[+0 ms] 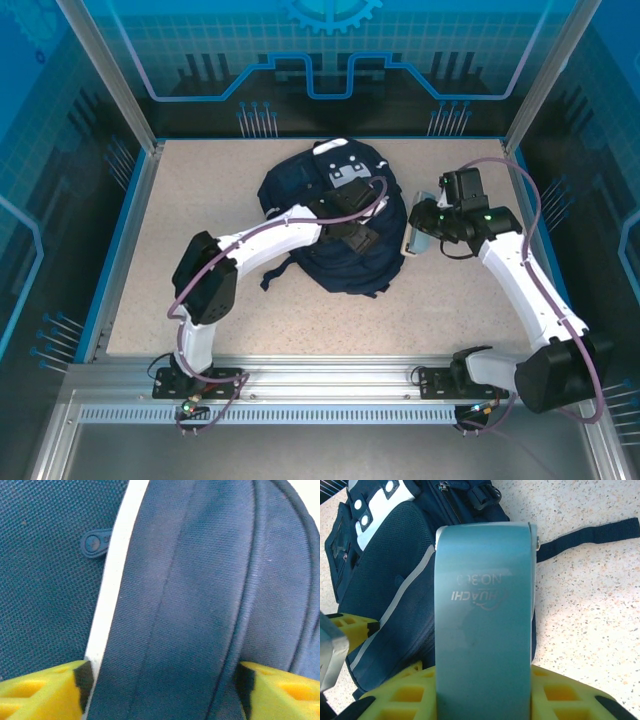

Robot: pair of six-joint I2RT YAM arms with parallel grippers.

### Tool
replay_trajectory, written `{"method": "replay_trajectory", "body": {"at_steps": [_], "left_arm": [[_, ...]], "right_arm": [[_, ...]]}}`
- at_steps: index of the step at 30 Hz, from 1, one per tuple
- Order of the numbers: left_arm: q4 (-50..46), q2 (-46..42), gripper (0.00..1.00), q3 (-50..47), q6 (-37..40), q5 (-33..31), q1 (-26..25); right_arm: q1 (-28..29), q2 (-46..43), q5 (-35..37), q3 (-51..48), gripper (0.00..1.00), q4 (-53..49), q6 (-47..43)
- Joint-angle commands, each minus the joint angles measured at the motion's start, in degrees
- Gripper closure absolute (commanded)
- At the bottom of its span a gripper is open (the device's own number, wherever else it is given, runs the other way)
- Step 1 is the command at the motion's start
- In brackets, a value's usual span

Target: Pack the student bag

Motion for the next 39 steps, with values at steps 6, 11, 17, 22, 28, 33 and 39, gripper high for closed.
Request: {"method": "replay_trajectory", "body": {"at_steps": [6,11,17,22,28,33,39], "left_arm": [[-7.02,0.60,0.52,5.97,0.25,-2.68,1.02],[-5.33,-3.03,0.57,5.06,-1.31,2.82,2.96],[-2.98,-5.59,0.66,2.90,-2.48,4.69,5.33],[-0.16,-5.89,0.76,1.45,-2.13,3.89,5.46],[5.98,-8.56,0.90,-1.64,-2.31,3.42,5.45],[13.03,-13.26,0.99,-5.87,-3.09,3.70,5.31],[20.31,-18.13,1.00,-9.72,-4.88,4.85,5.18]], "right_arm": [[-1.38,-1.77,-3.10,-0.30,0.78,2.77,0.93],[-2.76,-1.50,-9.95,-1.53,0.78,6.09,1.95],[-3.87,-1.26,-17.47,-3.08,0.78,9.19,3.75],[-3.94,-0.52,-23.25,-4.80,0.77,11.68,6.49],[-3.76,3.23,-31.95,-6.34,0.77,16.04,11.02],[-2.72,6.49,-34.88,-6.32,0.77,19.80,14.80],[-1.05,10.46,-36.05,-5.41,0.77,24.45,18.76]]}}
